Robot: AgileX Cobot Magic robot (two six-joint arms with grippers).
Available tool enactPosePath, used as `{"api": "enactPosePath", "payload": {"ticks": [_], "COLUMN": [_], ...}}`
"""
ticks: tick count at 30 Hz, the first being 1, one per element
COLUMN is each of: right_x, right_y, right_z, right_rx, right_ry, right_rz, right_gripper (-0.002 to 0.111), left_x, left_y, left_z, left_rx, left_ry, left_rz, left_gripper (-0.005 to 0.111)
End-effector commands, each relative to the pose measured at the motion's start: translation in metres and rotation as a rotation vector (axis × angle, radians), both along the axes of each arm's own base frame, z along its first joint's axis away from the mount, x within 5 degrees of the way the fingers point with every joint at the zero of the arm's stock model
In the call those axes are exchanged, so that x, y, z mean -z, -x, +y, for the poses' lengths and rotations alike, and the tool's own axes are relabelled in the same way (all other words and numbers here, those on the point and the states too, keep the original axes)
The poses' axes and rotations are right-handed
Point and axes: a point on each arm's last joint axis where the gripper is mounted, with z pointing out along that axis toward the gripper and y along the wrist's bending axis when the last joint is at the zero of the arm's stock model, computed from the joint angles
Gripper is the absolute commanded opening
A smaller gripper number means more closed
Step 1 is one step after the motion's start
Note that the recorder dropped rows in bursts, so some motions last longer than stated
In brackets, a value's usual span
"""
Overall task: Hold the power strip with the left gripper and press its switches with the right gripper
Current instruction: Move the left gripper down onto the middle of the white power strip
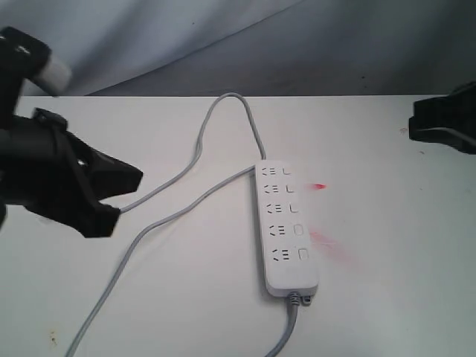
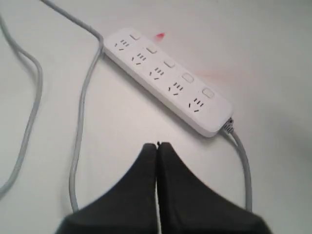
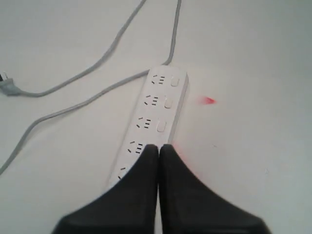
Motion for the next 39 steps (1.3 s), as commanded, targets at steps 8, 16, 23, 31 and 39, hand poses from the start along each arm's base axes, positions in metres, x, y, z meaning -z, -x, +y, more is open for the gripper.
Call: {"api": "enactPosePath", "payload": {"ticks": [8, 16, 23, 31, 39], "right_x": [0.05, 0.055, 0.056, 0.062, 0.087], "right_y": [-0.065, -0.07, -0.069, -0.073, -0.1], "right_z": [0.027, 0.027, 0.027, 0.026, 0.035], "right_rx": [-0.065, -0.06, -0.064, -0.056, -0.066], "right_ry": [0.09, 0.099, 0.106, 0.133, 0.156], "right_rz": [0.229, 0.227, 0.231, 0.24, 0.332], "right_gripper": [0.0, 0.0, 0.0, 0.0, 0.0], "left_x": [0.032, 0.06, 0.092, 0.106, 0.109], "left_y": [0.001, 0.003, -0.005, -0.013, -0.032], "left_z": [-0.065, -0.094, -0.104, -0.109, -0.137], "left_rx": [0.293, 0.368, 0.373, 0.35, 0.382], "left_ry": [-0.161, -0.199, -0.255, -0.266, -0.272], "left_rz": [-0.224, -0.23, -0.175, -0.188, -0.14], "left_gripper": [0.0, 0.0, 0.0, 0.0, 0.0]}}
